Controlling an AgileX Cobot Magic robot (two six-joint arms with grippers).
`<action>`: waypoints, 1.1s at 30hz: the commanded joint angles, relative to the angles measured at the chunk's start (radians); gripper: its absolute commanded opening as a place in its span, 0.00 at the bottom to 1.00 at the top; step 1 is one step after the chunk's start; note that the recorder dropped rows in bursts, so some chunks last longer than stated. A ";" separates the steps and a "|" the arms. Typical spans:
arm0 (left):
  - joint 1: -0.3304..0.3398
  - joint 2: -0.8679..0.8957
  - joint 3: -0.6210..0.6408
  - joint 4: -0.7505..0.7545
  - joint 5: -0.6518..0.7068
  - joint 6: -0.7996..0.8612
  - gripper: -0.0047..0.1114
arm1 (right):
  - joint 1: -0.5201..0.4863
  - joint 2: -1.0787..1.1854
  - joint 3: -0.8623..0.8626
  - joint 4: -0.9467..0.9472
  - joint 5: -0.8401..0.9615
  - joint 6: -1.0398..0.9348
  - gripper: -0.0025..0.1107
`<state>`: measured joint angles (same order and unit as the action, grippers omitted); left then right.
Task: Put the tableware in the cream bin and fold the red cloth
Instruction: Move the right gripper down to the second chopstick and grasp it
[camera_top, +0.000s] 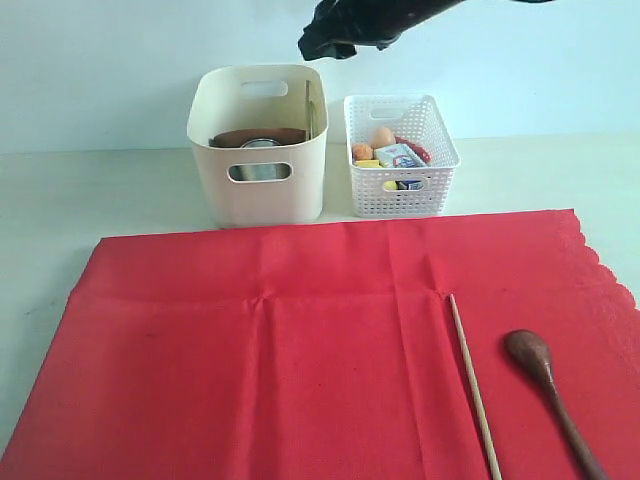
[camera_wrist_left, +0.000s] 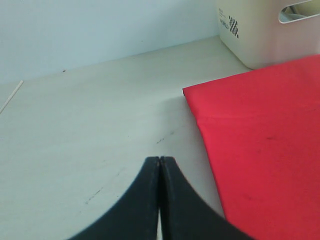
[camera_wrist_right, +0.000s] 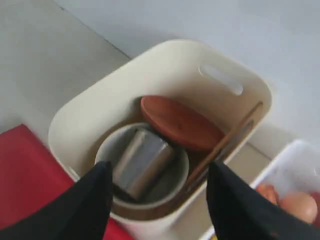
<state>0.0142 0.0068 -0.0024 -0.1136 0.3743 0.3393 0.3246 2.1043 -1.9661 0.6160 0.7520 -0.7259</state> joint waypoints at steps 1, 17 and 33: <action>-0.004 -0.007 0.002 -0.001 -0.003 -0.002 0.04 | -0.001 -0.071 -0.005 -0.262 0.162 0.327 0.48; -0.004 -0.007 0.002 -0.001 -0.003 -0.002 0.04 | 0.002 -0.278 0.367 -0.457 0.216 0.600 0.47; -0.004 -0.007 0.002 -0.001 -0.003 -0.002 0.04 | 0.002 -0.375 0.903 -0.405 -0.097 0.600 0.47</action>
<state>0.0142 0.0068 -0.0024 -0.1136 0.3743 0.3393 0.3246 1.7302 -1.1158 0.1879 0.7282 -0.1279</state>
